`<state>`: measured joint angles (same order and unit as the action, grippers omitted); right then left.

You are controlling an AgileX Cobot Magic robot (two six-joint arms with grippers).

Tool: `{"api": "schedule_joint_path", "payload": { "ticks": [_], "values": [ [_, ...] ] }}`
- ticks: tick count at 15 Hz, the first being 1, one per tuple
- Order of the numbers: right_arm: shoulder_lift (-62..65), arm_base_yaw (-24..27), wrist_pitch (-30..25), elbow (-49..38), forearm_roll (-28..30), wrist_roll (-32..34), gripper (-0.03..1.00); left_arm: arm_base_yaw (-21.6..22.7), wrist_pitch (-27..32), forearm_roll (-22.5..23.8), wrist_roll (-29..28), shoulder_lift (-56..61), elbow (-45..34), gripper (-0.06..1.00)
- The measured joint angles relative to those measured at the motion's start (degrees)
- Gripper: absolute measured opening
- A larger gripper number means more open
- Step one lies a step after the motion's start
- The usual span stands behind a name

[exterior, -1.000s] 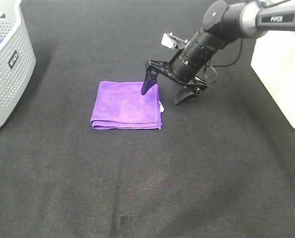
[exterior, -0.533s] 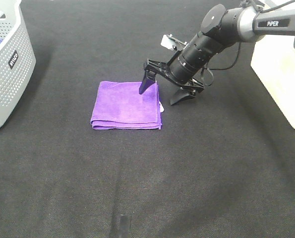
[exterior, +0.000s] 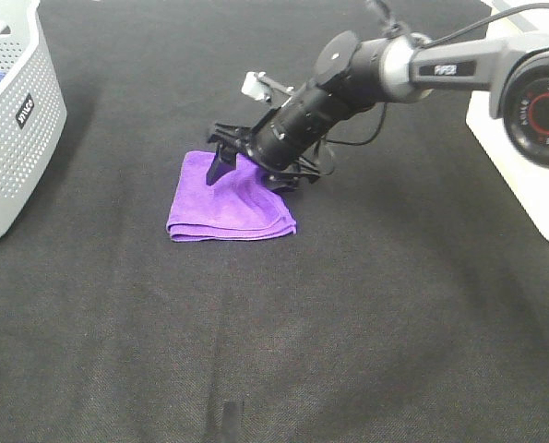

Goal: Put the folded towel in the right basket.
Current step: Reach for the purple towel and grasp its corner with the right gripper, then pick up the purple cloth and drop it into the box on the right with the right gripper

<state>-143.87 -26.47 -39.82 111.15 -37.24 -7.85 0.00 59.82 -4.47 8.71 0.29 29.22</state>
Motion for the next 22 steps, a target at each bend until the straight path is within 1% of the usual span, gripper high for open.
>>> {"api": "schedule_joint_path", "payload": {
  "ticks": [1,3,4,5,7,9,10,11,13,14,15,17,20,22],
  "values": [
    [-0.11,0.0,0.4,0.0,1.38,-0.11,0.49,0.0,0.0,0.0,0.0,0.0,0.0,0.99],
    [-0.23,0.0,0.74,-0.06,4.01,-0.11,0.23,0.0,0.0,0.0,0.0,0.0,0.0,0.99],
    [-0.23,0.0,0.74,-0.06,4.53,-0.11,0.12,0.0,0.0,0.0,0.0,0.0,0.0,0.99],
    [0.06,-0.06,0.52,-0.06,5.1,-0.11,0.05,0.0,0.0,0.0,0.0,0.0,0.0,0.99],
    [1.66,-0.17,-1.26,-0.46,7.16,-0.11,0.05,0.0,0.0,0.0,0.0,0.0,0.0,0.99],
    [4.87,-0.17,-4.81,-0.63,8.48,-0.11,0.05,0.0,0.0,0.0,0.0,0.0,0.0,0.99],
    [8.65,-0.17,-7.68,-0.63,9.4,-0.11,0.05,0.0,0.0,0.0,0.0,0.0,0.0,0.99],
    [11.46,-0.17,-9.34,-0.63,10.54,-0.11,0.05,0.0,0.0,0.0,0.0,0.0,0.0,0.99],
    [17.3,0.11,-11.29,-0.63,14.27,-0.11,0.05,0.0,0.06,0.0,0.0,0.0,0.0,0.99],
    [20.4,1.2,-12.2,-0.63,15.58,-0.06,0.05,0.0,0.06,0.0,0.0,0.0,0.0,0.99],
    [23.15,3.5,-13.01,-0.63,16.62,0.06,0.05,0.0,0.06,0.0,0.0,0.0,0.0,0.99],
    [28.76,10.31,-14.15,-0.63,18.05,0.0,0.05,0.0,0.11,0.0,0.0,0.0,0.0,0.99],
    [36.38,23.43,-14.15,-0.63,18.45,-1.66,0.05,0.0,0.11,0.0,0.0,0.0,0.0,0.99],
    [38.1,32.2,-14.15,-0.63,18.51,-2.75,0.05,0.0,0.11,0.0,0.0,0.0,0.0,0.99]
  ]
}}
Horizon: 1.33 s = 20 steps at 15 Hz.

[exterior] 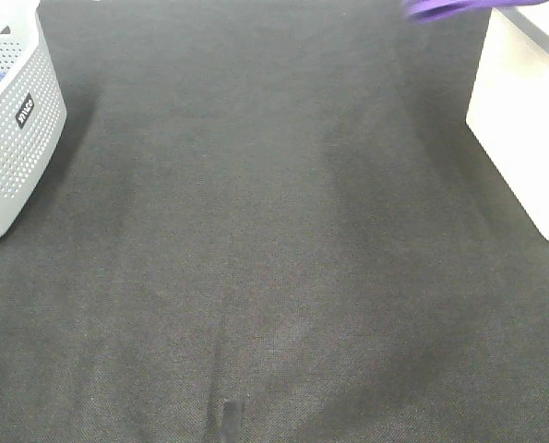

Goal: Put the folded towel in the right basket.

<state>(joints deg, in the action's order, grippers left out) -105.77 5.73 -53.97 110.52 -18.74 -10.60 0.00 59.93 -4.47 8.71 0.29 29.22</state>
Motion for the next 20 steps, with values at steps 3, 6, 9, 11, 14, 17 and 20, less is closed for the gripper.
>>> {"api": "schedule_joint_path", "payload": {
  "ticks": [3,6,9,11,14,17,20],
  "values": [
    [-0.23,9.68,0.29,0.0,0.57,-1.15,0.05,0.0,0.0,0.0,0.0,0.0,0.0,0.99],
    [-1.6,14.44,2.06,0.0,2.81,-1.89,0.05,0.0,0.0,0.0,0.0,0.0,0.0,0.99],
    [-5.73,14.55,3.55,0.0,6.93,-1.89,0.05,0.0,0.0,0.0,0.0,0.0,0.0,0.99],
    [-7.16,14.55,3.67,0.0,7.33,-1.89,0.12,0.0,0.0,0.0,0.0,0.0,0.0,0.99],
    [-7.56,14.55,4.47,-0.06,7.33,-1.83,0.74,0.0,0.0,0.0,0.0,0.0,0.0,0.99],
    [-7.56,14.55,4.47,-0.06,7.28,-1.83,0.96,0.0,0.0,0.0,0.0,0.0,0.0,0.99],
    [-7.22,13.29,1.95,-0.06,6.53,-3.38,0.98,0.0,0.0,0.0,0.0,0.0,0.0,0.99]
  ]
}}
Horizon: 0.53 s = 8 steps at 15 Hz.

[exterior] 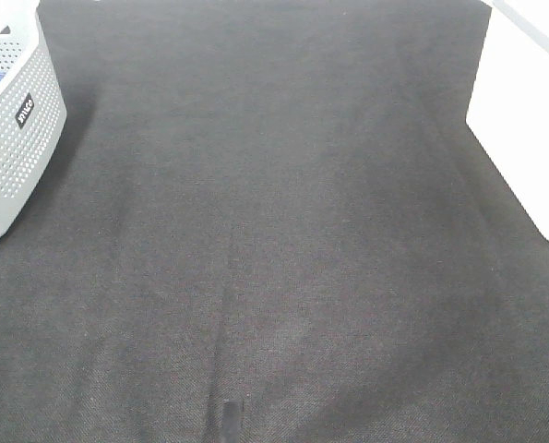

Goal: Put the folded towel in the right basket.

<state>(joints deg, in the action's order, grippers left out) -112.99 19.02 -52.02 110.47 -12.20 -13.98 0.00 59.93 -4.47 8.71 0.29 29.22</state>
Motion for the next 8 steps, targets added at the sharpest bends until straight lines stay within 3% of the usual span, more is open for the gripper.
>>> {"api": "schedule_joint_path", "payload": {
  "ticks": [5,8],
  "values": [
    [5.33,-11.52,-2.29,0.0,3.5,1.38,0.98,0.0,0.0,0.0,0.0,0.0,0.0,0.99],
    [11.0,-14.21,-9.22,-0.06,6.93,4.13,0.98,0.0,0.0,0.0,0.0,0.0,0.0,0.99]
  ]
}}
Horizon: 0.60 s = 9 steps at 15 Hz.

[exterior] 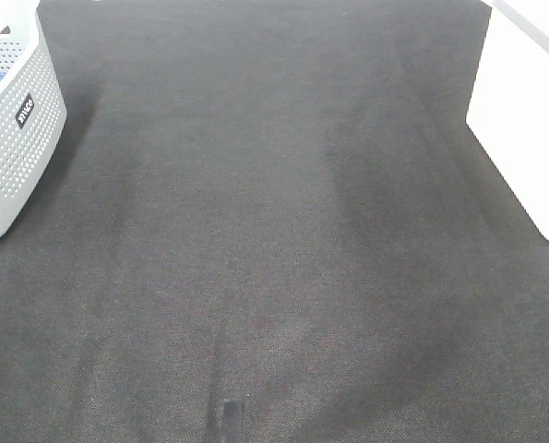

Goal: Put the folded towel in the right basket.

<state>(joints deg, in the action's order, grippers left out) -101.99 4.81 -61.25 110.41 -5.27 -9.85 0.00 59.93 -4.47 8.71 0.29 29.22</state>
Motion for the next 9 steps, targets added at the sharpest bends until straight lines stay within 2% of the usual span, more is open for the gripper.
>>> {"api": "schedule_joint_path", "payload": {
  "ticks": [3,5,7,9],
  "values": [
    [8.42,0.0,-0.74,-7.28,-4.53,-1.72,0.98,0.0,0.06,0.0,0.0,0.0,0.0,0.99],
    [16.21,0.0,2.58,-17.13,-7.16,-4.13,0.98,0.0,0.06,0.0,0.0,0.0,0.0,0.99],
    [27.27,0.0,5.44,-29.16,-7.22,-4.98,0.98,0.0,0.06,0.0,0.0,0.0,0.0,0.99],
    [37.76,0.0,5.5,-38.67,-7.22,-5.61,0.98,0.0,0.06,0.0,0.0,0.0,0.0,0.99]
  ]
}}
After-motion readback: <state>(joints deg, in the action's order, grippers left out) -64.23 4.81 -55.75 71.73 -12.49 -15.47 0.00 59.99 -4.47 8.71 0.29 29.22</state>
